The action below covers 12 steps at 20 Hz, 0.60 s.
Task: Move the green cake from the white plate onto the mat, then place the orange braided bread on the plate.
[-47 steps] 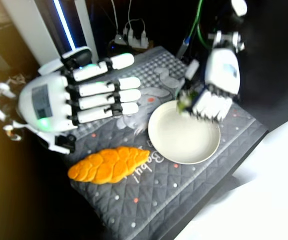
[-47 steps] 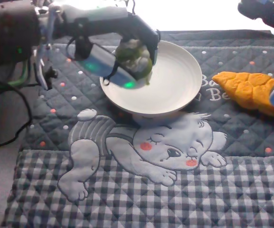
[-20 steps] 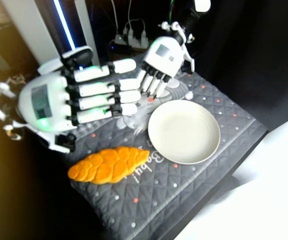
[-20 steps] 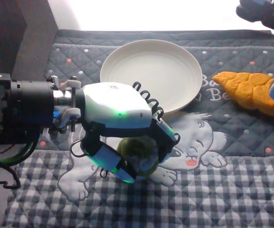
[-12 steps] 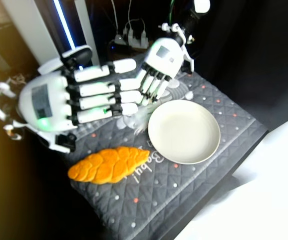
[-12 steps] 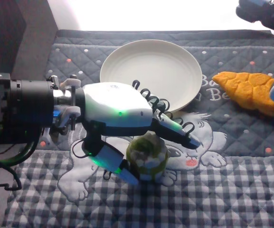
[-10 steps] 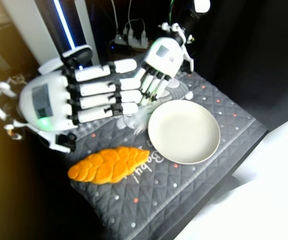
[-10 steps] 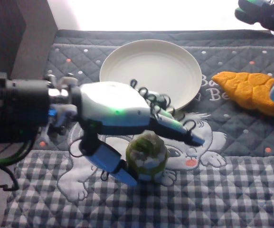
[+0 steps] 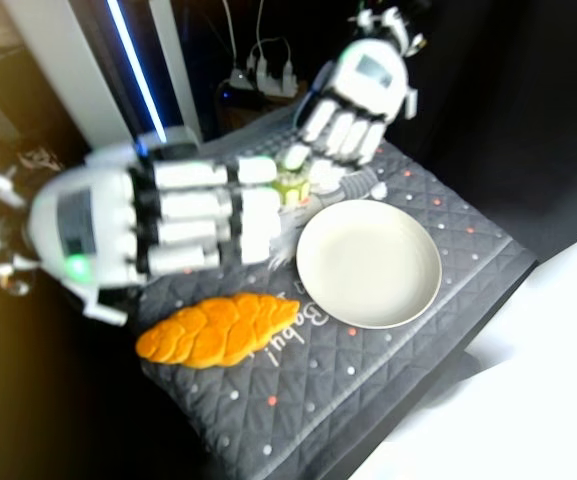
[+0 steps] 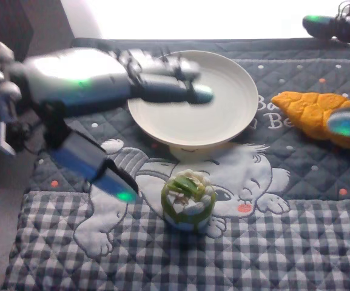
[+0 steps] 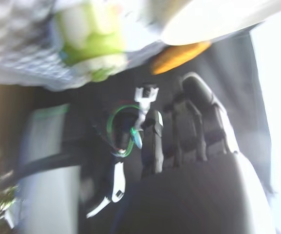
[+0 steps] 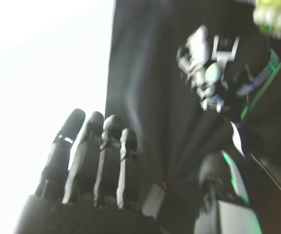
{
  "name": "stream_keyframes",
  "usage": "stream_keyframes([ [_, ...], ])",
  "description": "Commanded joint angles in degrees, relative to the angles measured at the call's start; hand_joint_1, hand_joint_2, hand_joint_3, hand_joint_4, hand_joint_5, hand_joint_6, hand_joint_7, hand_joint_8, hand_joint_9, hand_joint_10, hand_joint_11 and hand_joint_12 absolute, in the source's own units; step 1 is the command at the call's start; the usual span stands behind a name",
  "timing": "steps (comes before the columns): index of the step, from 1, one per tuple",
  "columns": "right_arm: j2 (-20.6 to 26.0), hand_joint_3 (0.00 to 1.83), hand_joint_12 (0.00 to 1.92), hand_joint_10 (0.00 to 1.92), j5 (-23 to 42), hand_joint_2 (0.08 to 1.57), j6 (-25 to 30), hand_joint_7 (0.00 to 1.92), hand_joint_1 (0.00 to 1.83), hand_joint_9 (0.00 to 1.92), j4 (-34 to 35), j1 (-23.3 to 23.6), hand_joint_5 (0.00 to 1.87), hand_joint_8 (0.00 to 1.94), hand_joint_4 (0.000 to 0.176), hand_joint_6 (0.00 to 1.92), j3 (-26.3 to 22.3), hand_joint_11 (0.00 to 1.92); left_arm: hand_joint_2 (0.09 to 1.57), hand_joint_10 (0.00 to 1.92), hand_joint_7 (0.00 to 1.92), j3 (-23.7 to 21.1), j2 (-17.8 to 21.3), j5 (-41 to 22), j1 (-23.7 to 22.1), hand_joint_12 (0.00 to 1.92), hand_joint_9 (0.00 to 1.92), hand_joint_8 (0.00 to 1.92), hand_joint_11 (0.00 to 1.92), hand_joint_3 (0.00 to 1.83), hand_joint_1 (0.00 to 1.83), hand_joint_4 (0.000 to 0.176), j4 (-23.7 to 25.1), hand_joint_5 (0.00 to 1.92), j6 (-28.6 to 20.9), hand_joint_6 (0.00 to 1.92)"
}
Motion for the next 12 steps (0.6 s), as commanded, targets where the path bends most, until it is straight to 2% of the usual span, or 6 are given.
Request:
stream_keyframes([
  [1, 0.49, 0.00, 0.36, 0.01, 4.68, 0.87, 0.36, 0.32, 0.80, 0.20, 1.62, 0.46, 0.33, 0.00, 0.080, 0.00, 0.49, 0.03, 0.80, 0.00, 0.03, -0.54, 1.04, -5.41, 0.02, 0.00, 0.01, 0.01, 0.00, 0.00, 0.90, 0.163, -4.78, 0.23, 1.97, 0.02],
  [4, 0.50, 0.00, 0.43, 0.01, 1.07, 0.84, 0.36, 0.31, 0.78, 0.25, 1.06, 0.46, 0.24, 0.00, 0.096, 0.00, 1.53, 0.10, 0.78, 0.00, 0.06, -1.69, 3.44, -8.79, 2.72, 0.00, 0.00, 0.00, 0.00, 0.00, 0.72, 0.167, -13.99, 0.27, 8.65, 0.02],
  [6, 0.51, 0.00, 0.72, 0.00, -1.17, 0.81, 0.36, 0.30, 0.80, 0.29, 0.49, 0.46, 0.15, 0.00, 0.116, 0.00, 2.12, 0.04, 0.83, 0.00, 0.02, -2.04, 4.22, -11.08, 4.61, 0.00, 0.00, 0.00, 0.00, 0.01, 0.75, 0.079, -18.18, 0.23, 11.26, 0.00],
  [10, 0.44, 0.00, 0.83, 0.00, -5.62, 0.71, 0.39, 0.27, 0.73, 0.29, -0.59, 0.46, 0.04, 0.00, 0.108, 0.00, 3.27, 0.00, 1.24, 0.00, 0.00, -3.49, 5.80, -16.46, 8.08, 0.00, 0.00, 0.00, 0.00, 0.02, 0.84, 0.166, -26.40, 0.23, 16.90, 0.00],
  [11, 0.16, 0.00, 0.85, 0.00, -6.86, 0.69, 0.39, 0.28, 0.72, 0.30, -0.32, 0.46, 0.03, 0.00, 0.115, 0.00, 4.07, 0.01, 1.30, 0.00, 0.00, -3.74, 6.21, -17.89, 9.04, 0.00, 0.00, 0.00, 0.00, 0.02, 0.86, 0.151, -28.21, 0.21, 17.91, 0.00],
  [12, -0.08, 0.00, 0.85, 0.00, -7.69, 0.68, 0.39, 0.29, 0.72, 0.30, -0.10, 0.46, 0.04, 0.01, 0.139, 0.00, 4.53, 0.00, 1.40, 0.02, 0.26, -3.89, 6.45, -18.71, 9.71, 0.44, 0.24, 0.02, 0.00, 0.04, 0.17, 0.009, -29.31, 0.28, 18.44, 0.01],
])
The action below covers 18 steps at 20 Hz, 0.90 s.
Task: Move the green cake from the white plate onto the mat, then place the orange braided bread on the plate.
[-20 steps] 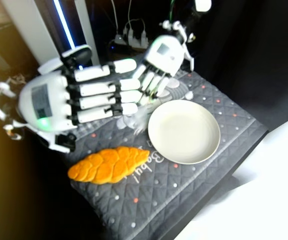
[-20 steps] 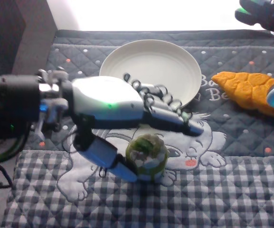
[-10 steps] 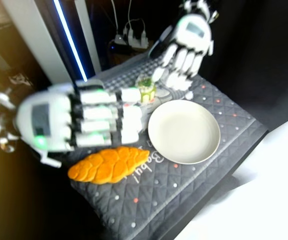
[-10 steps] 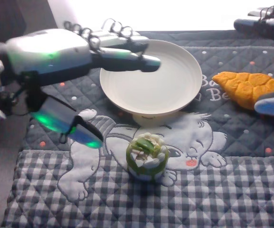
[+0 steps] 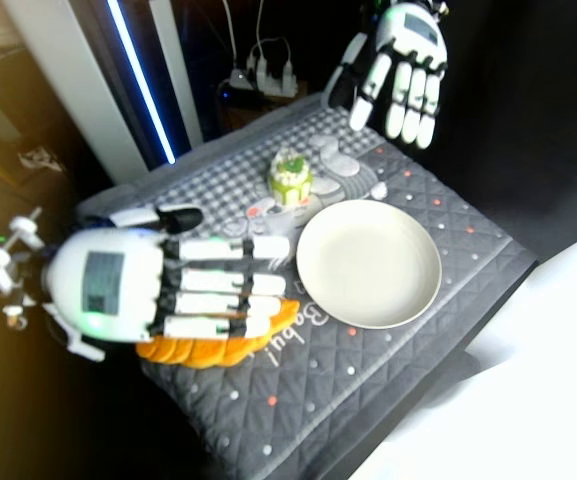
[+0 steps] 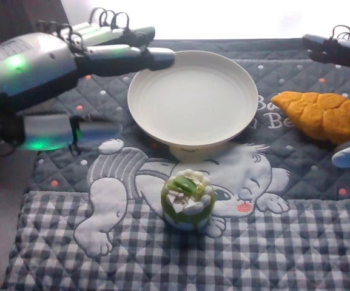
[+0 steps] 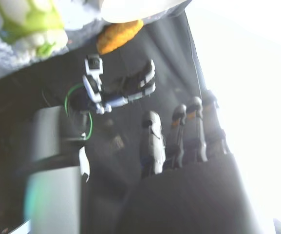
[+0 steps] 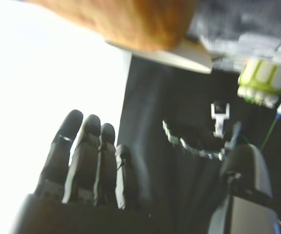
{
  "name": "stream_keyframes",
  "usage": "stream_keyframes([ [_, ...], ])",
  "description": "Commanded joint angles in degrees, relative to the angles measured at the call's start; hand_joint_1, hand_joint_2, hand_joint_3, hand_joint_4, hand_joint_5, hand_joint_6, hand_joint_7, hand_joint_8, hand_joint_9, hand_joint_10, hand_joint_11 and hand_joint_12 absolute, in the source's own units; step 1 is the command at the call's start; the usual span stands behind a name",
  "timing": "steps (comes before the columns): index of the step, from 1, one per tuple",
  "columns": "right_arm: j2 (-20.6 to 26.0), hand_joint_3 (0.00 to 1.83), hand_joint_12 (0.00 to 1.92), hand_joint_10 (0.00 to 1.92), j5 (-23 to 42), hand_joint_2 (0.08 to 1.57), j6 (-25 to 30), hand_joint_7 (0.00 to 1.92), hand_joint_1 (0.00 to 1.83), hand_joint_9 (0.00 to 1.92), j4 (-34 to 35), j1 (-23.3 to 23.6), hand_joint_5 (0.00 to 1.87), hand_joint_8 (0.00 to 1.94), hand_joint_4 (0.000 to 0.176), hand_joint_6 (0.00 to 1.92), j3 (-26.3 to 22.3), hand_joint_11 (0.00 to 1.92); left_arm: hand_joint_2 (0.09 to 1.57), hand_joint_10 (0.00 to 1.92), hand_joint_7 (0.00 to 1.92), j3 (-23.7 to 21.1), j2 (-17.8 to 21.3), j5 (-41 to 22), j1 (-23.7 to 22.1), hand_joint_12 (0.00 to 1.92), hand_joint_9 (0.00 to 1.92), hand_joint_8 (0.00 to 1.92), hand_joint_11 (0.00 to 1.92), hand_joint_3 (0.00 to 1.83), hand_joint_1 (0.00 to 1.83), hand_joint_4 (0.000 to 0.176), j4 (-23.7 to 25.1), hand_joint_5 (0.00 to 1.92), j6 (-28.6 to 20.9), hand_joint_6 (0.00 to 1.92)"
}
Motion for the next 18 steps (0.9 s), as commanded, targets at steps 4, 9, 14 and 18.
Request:
stream_keyframes([
  [4, -0.14, 0.00, 0.95, 0.00, 1.10, 0.66, 0.50, 0.31, 0.71, 0.29, 2.85, 0.46, 0.07, 0.00, 0.139, 0.00, 1.86, 0.00, 1.33, 0.00, 0.00, -0.96, 1.50, -9.40, 1.40, 0.00, 0.00, 0.00, 0.00, 0.00, 0.70, 0.067, -5.96, 0.25, 1.91, 0.04],
  [9, -2.95, 0.01, 0.90, 0.01, -2.86, 0.69, 1.53, 0.32, 0.78, 0.34, 2.74, 0.46, 0.11, 0.01, 0.110, 0.01, 4.82, 0.02, 0.87, 0.04, 0.25, -1.91, 3.04, -15.18, 3.54, 0.99, 0.28, 0.01, 0.00, 0.01, 1.01, 0.084, -11.38, 0.18, 5.67, 0.01],
  [14, -4.41, 0.00, 0.99, 0.01, -6.74, 0.71, 1.53, 0.35, 0.74, 0.38, 2.01, 0.46, 0.12, 0.00, 0.067, 0.00, 6.57, 0.04, 0.77, 0.02, 0.28, -2.03, 3.21, -16.29, 3.65, 1.13, 0.34, 0.01, 0.00, 0.00, 1.01, 0.100, -11.68, 0.24, 5.68, 0.01],
  [18, -5.13, 0.00, 0.89, 0.00, -8.57, 0.69, 1.54, 0.38, 0.75, 0.36, 1.98, 0.46, 0.14, 0.00, 0.070, 0.00, 7.69, 0.03, 0.94, 0.00, 0.18, -2.38, 3.64, -17.11, 4.21, 0.90, 0.26, 0.01, 0.00, 0.03, 0.92, 0.131, -11.98, 0.23, 5.68, 0.02],
])
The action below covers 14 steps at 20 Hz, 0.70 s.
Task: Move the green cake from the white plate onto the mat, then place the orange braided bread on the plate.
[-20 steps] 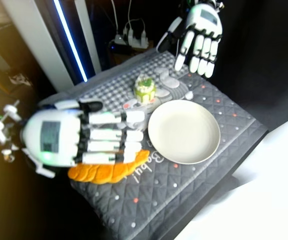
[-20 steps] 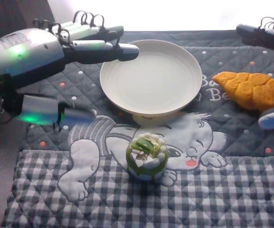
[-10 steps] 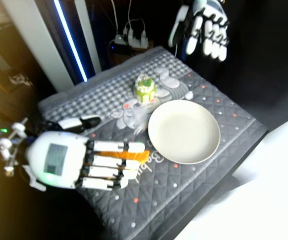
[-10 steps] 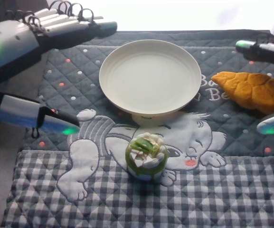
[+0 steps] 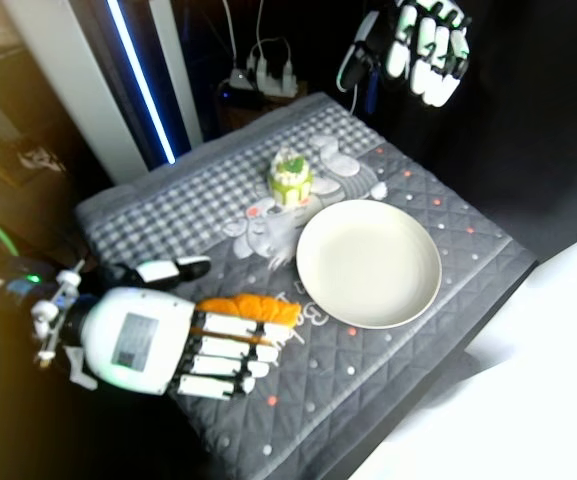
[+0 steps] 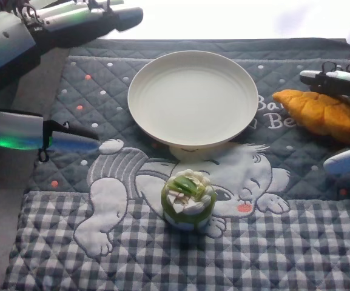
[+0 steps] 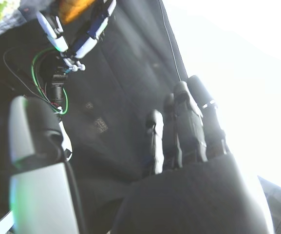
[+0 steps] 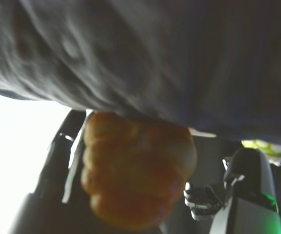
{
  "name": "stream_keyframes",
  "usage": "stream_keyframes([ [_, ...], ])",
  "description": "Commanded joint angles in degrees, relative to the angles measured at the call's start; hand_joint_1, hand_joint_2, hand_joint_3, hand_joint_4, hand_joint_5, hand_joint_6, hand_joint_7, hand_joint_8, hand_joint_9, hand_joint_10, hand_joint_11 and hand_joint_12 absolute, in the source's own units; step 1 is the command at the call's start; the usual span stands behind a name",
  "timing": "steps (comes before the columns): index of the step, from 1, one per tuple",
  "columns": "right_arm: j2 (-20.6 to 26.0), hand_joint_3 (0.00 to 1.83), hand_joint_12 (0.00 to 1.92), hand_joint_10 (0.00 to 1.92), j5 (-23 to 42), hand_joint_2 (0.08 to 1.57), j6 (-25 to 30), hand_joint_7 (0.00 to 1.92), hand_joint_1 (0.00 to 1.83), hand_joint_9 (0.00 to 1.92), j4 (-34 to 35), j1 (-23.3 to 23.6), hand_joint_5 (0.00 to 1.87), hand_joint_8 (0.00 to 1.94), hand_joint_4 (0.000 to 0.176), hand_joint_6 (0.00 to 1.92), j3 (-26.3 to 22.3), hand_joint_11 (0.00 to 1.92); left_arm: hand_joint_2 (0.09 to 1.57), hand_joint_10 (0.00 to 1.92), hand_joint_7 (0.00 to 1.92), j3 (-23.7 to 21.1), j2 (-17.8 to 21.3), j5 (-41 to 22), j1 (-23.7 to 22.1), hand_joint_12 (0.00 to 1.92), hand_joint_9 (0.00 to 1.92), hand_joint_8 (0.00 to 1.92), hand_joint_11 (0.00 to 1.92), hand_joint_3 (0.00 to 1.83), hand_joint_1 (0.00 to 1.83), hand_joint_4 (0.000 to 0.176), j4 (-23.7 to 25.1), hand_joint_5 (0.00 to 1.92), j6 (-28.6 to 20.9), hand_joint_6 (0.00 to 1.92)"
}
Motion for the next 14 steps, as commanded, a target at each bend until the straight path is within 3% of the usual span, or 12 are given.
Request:
stream_keyframes([
  [1, 0.47, 0.00, 0.88, 0.00, 4.62, 0.70, 0.40, 0.36, 0.77, 0.33, 1.98, 0.46, 0.15, 0.00, 0.075, 0.01, 0.50, 0.01, 0.99, 0.00, 0.24, -0.24, 0.72, -7.30, -0.26, 0.95, 0.28, 0.01, 0.00, 0.02, 0.80, 0.110, -2.31, 0.32, -0.09, 0.01],
  [3, 0.42, 0.01, 0.92, 0.03, 4.58, 0.78, 0.75, 0.44, 0.92, 0.44, 1.99, 0.46, 0.21, 0.01, 0.076, 0.01, 0.69, 0.21, 0.93, 0.00, 0.21, -0.37, 0.81, -7.53, 0.05, 0.96, 0.28, 0.00, 0.00, 0.00, 0.95, 0.075, -2.57, 0.24, -0.09, 0.01],
  [4, 0.32, 0.00, 0.93, 0.06, 4.58, 0.82, 0.99, 0.61, 1.11, 0.68, 1.99, 0.46, 0.32, 0.02, 0.025, 0.00, 0.86, 0.44, 0.84, 0.01, 0.23, -0.41, 0.83, -7.53, 0.17, 1.01, 0.33, 0.00, 0.00, 0.00, 0.97, 0.081, -2.70, 0.20, -0.09, 0.00],
  [5, 0.26, 0.00, 0.83, 0.05, 4.58, 0.91, 1.15, 0.86, 1.34, 0.98, 1.99, 0.46, 0.56, 0.02, 0.000, 0.01, 1.02, 0.60, 0.82, 0.00, 0.23, -0.42, 0.83, -7.52, 0.22, 1.00, 0.31, 0.00, 0.00, 0.00, 0.91, 0.124, -2.73, 0.19, -0.09, 0.00],
  [6, 0.22, 0.00, 0.83, 0.05, 4.58, 0.91, 1.38, 0.86, 1.34, 0.98, 2.10, 0.46, 0.56, 0.02, 0.000, 0.01, 1.18, 0.60, 0.82, 0.00, 0.23, -0.44, 0.83, -7.51, 0.22, 1.00, 0.31, 0.00, 0.00, 0.00, 0.91, 0.124, -2.74, 0.19, -0.09, 0.00],
  [7, 0.22, 0.00, 0.81, 0.60, 4.59, 0.95, 1.61, 0.97, 1.56, 1.12, 2.19, 0.46, 0.68, 0.02, 0.000, 0.01, 1.32, 0.60, 0.86, 0.00, 0.20, -0.50, 0.93, -7.48, 0.23, 0.98, 0.29, 0.00, 0.00, 0.00, 0.90, 0.146, -2.74, 0.16, -0.09, 0.00],
  [8, 0.22, 0.00, 0.99, 0.80, 4.59, 1.00, 1.69, 1.28, 1.44, 1.22, 2.23, 0.46, 0.96, 0.15, 0.000, 0.57, 1.39, 0.84, 0.85, 0.01, 0.23, -0.56, 1.03, -7.47, 0.29, 1.04, 0.33, 0.00, 0.00, 0.00, 0.97, 0.115, -2.74, 0.24, -0.09, 0.01],
  [9, 0.22, 0.00, 1.05, 0.92, 4.59, 1.02, 1.69, 1.37, 1.41, 1.20, 2.23, 0.46, 1.03, 0.09, 0.000, 0.69, 1.57, 0.97, 0.86, 0.00, 0.22, -0.60, 1.19, -7.47, 0.39, 1.02, 0.33, 0.00, 0.00, 0.00, 0.99, 0.112, -2.74, 0.21, -0.08, 0.00],
  [10, 0.22, 0.00, 0.99, 0.97, 4.60, 1.02, 1.69, 1.40, 1.40, 1.17, 2.24, 0.46, 1.07, 0.04, 0.000, 0.71, 1.63, 1.02, 0.86, 0.00, 0.22, -0.60, 1.24, -7.48, 0.43, 0.95, 0.32, 0.00, 0.00, 0.00, 1.00, 0.122, -2.74, 0.19, -0.08, 0.00],
  [12, 0.23, 0.00, 0.90, 0.90, 4.93, 1.01, 1.78, 1.43, 1.40, 1.21, 2.24, 0.46, 1.06, 0.02, 0.000, 0.70, 1.68, 1.08, 0.84, 0.00, 0.23, -0.60, 1.24, -7.45, 0.45, 0.91, 0.32, 0.00, 0.00, 0.00, 1.00, 0.090, -2.75, 0.18, -0.07, 0.00],
  [13, 0.24, 0.00, 0.88, 0.90, 6.25, 1.01, 2.69, 1.43, 1.40, 1.21, 2.24, 0.47, 1.06, 0.02, 0.000, 0.68, 1.77, 1.05, 0.85, 0.00, 0.25, -0.62, 1.23, -7.43, 0.45, 0.90, 0.32, 0.01, 0.00, 0.00, 0.99, 0.107, -2.75, 0.19, 0.05, 0.00],
  [14, 0.24, 0.00, 0.90, 0.90, 7.29, 1.01, 3.58, 1.43, 1.40, 1.20, 2.24, 0.47, 1.07, 0.01, 0.000, 0.71, 1.86, 1.00, 0.83, 0.01, 0.28, -0.66, 1.23, -7.41, 0.45, 0.98, 0.35, 0.01, 0.00, 0.00, 1.03, 0.085, -2.75, 0.21, 0.21, 0.01],
])
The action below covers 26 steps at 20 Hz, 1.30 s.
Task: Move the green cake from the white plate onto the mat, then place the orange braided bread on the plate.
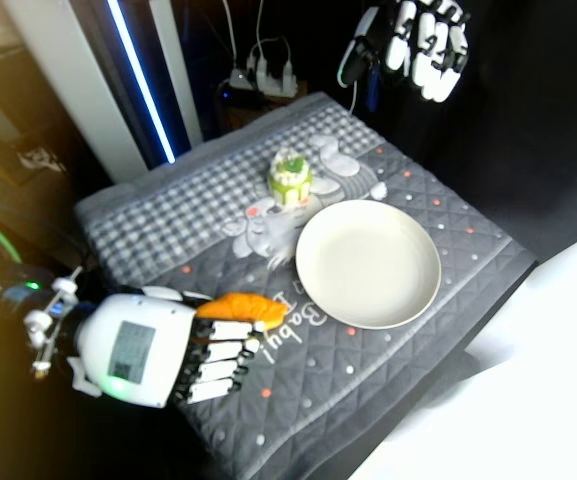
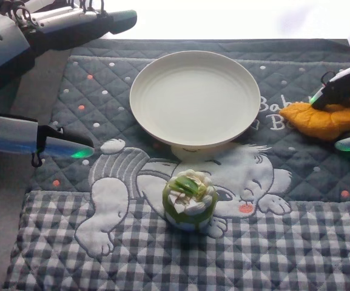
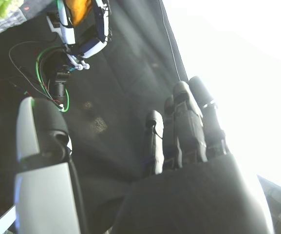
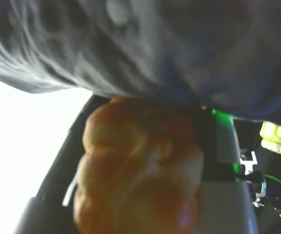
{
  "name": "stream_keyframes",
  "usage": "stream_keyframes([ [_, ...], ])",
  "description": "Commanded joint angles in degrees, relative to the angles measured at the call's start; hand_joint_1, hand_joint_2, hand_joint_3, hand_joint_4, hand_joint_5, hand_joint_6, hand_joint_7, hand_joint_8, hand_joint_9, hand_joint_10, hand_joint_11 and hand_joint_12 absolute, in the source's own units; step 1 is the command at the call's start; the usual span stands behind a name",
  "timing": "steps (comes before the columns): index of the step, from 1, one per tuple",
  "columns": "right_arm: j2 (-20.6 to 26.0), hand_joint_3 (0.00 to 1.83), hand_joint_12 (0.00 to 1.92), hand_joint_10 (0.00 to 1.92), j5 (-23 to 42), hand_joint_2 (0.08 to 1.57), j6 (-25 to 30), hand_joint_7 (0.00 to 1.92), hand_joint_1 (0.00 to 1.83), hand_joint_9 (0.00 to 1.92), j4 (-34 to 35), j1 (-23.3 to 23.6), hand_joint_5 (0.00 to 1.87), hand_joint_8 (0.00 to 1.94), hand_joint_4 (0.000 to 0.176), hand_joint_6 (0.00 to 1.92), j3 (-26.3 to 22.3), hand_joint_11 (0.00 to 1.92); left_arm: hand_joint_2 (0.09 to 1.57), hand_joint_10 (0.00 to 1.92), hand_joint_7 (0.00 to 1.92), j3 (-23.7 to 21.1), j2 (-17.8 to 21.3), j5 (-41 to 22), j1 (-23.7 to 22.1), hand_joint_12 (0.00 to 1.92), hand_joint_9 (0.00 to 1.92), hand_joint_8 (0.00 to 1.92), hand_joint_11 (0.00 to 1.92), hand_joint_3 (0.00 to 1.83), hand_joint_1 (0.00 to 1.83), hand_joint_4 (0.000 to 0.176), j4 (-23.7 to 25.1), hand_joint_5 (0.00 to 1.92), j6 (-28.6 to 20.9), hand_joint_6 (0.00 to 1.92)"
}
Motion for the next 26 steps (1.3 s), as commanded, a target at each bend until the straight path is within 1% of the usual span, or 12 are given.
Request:
stream_keyframes([
  [1, 0.49, 0.00, 0.95, 0.90, 6.12, 1.01, 1.74, 1.43, 1.40, 1.20, 0.87, -0.01, 1.08, 0.01, 0.000, 0.70, 0.44, 1.01, 0.81, 0.01, 0.30, -0.16, 0.44, -6.64, -0.49, 1.01, 0.37, 0.01, 0.00, 0.00, 1.04, 0.088, -2.21, 0.22, 0.40, 0.00],
  [6, 2.48, 0.00, 1.32, 0.84, 13.78, 1.00, 3.35, 1.49, 1.28, 1.24, 0.36, 0.02, 1.17, 0.08, 0.000, 0.62, -1.83, 1.07, 1.04, 0.04, 0.31, -0.18, 0.44, -6.45, -0.38, 1.15, 0.35, 0.05, 0.00, 0.05, 0.66, 0.170, -2.52, 0.25, 0.82, 0.02],
  [7, 3.00, 0.00, 1.25, 0.72, 15.33, 1.00, 3.33, 1.49, 1.28, 1.27, 0.37, 0.04, 1.16, 0.08, 0.000, 0.64, -2.48, 1.07, 1.05, 0.03, 0.34, -0.18, 0.43, -6.36, -0.31, 1.14, 0.39, 0.02, 0.00, 0.03, 0.71, 0.125, -2.56, 0.38, 0.82, 0.02],
  [9, 4.16, 0.00, 1.38, 0.89, 17.57, 1.00, 2.17, 1.47, 1.28, 1.26, 0.54, 0.09, 1.16, 0.09, 0.000, 0.68, -3.76, 1.13, 0.94, 0.00, 0.25, -0.18, 0.42, -6.03, -0.09, 0.96, 0.30, 0.00, 0.00, 0.00, 0.88, 0.105, -2.64, 0.36, 0.82, 0.01],
  [11, 5.40, 0.00, 1.52, 1.10, 19.71, 1.01, 0.91, 1.41, 1.28, 1.22, 0.89, 0.17, 1.15, 0.27, 0.000, 0.65, -5.07, 1.13, 0.83, 0.02, 0.36, -0.18, 0.38, -5.72, -0.07, 1.09, 0.39, 0.01, 0.00, 0.00, 1.04, 0.118, -2.64, 0.28, 0.91, 0.00],
  [15, 6.57, 0.00, 1.01, 0.45, 22.11, 1.02, -1.81, 1.42, 1.28, 1.37, -0.91, 4.36, 1.07, 0.24, 0.000, 0.81, -7.14, 1.15, 0.96, 0.00, 0.19, -0.19, -0.04, -5.05, -0.06, 1.12, 0.28, 0.00, 0.00, 0.02, 0.68, 0.142, -2.62, 0.17, 1.27, 0.00],
  [16, 6.50, 0.00, 1.19, 0.75, 20.52, 1.02, -3.13, 1.46, 1.28, 1.33, -2.86, 7.17, 1.06, 0.11, 0.000, 0.86, -7.73, 1.16, 0.89, 0.01, 0.23, -0.21, -0.01, -5.43, 0.29, 1.33, 0.32, 0.01, 0.00, 0.00, 0.79, 0.101, -2.64, 0.23, 1.25, 0.01],
  [18, 6.24, 0.00, 1.27, 0.98, 16.20, 1.00, -7.34, 1.43, 1.39, 1.22, -6.41, 12.54, 1.20, 0.13, 0.000, 0.39, -9.12, 1.07, 0.85, 0.02, 0.30, -0.25, -0.02, -6.16, 1.16, 1.35, 0.36, 0.01, 0.00, 0.00, 0.78, 0.113, -2.88, 0.27, 1.19, 0.01],
  [19, 5.63, 0.00, 1.41, 0.98, 13.45, 1.04, -8.53, 1.16, 1.30, 1.21, -8.16, 15.13, 1.32, 0.94, 0.000, 0.04, -9.06, 1.08, 0.86, 0.02, 0.37, -0.23, -0.29, -6.10, 1.19, 1.36, 0.44, 0.00, 0.00, 0.01, 0.81, 0.102, -2.85, 0.32, 1.21, 0.00],
  [21, 4.47, 0.00, 1.37, 1.09, 11.15, 1.03, -8.54, 1.16, 1.39, 1.17, -10.08, 17.49, 1.30, 0.76, 0.000, 0.02, -8.11, 1.08, 0.89, 0.01, 0.28, 0.02, -0.96, -6.16, 1.16, 1.27, 0.37, 0.00, 0.00, 0.02, 0.83, 0.105, -2.68, 0.26, 1.24, 0.00],
  [24, 0.94, 0.00, 1.14, 0.63, 4.87, 1.01, -8.53, 1.41, 1.30, 1.37, -14.95, 22.89, 1.11, 0.34, 0.000, 0.68, -6.06, 1.19, 0.87, 0.01, 0.24, 0.14, -1.67, -6.56, 1.19, 1.30, 0.36, 0.00, 0.01, 0.00, 0.71, 0.077, -2.43, 0.22, 1.24, 0.00],
  [26, -2.42, 0.00, 1.02, 0.92, 0.87, 1.02, -8.53, 1.25, 1.40, 1.18, -17.99, 25.74, 1.08, 0.38, 0.000, 0.67, -4.07, 1.03, 0.90, 0.00, 0.20, 0.15, -2.16, -7.23, 1.48, 1.14, 0.28, 0.00, 0.00, 0.01, 0.71, 0.072, -2.14, 0.24, 1.17, 0.00],
])
